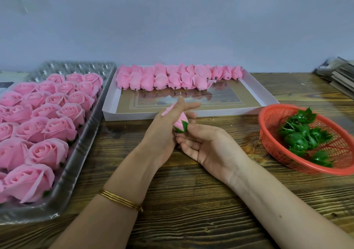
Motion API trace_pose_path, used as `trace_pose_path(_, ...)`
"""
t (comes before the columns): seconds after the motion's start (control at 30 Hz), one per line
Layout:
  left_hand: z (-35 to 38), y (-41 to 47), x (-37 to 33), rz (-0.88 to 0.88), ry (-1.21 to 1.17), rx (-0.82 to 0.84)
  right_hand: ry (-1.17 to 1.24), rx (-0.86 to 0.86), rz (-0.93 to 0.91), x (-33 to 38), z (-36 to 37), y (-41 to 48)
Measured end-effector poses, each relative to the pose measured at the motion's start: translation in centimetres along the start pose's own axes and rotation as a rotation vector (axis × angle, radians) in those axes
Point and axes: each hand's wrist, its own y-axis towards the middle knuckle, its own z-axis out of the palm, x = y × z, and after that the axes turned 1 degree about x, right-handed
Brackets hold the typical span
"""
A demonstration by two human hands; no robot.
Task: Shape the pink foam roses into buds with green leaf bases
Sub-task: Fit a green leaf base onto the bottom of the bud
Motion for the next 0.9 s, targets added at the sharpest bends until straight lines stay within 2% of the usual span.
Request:
trace_pose_path(0.3,0.06,-0.14,0.01,0.004,0.11,-0.006,-0.022,-0.04,-0.085,-0.38,-0.21,-0.08)
trace_pose_path(0.6,0.33,-0.04,0.16,0.013,0.071,0.012,-0.136,-0.11,-0.303,-0.82,0.16,-0.3)
trace_pose_path(0.9,0.04,0.06,0.33,0.021,0.085,0.043,-0.209,-0.111,-0.354,-0.96,0.2,-0.1)
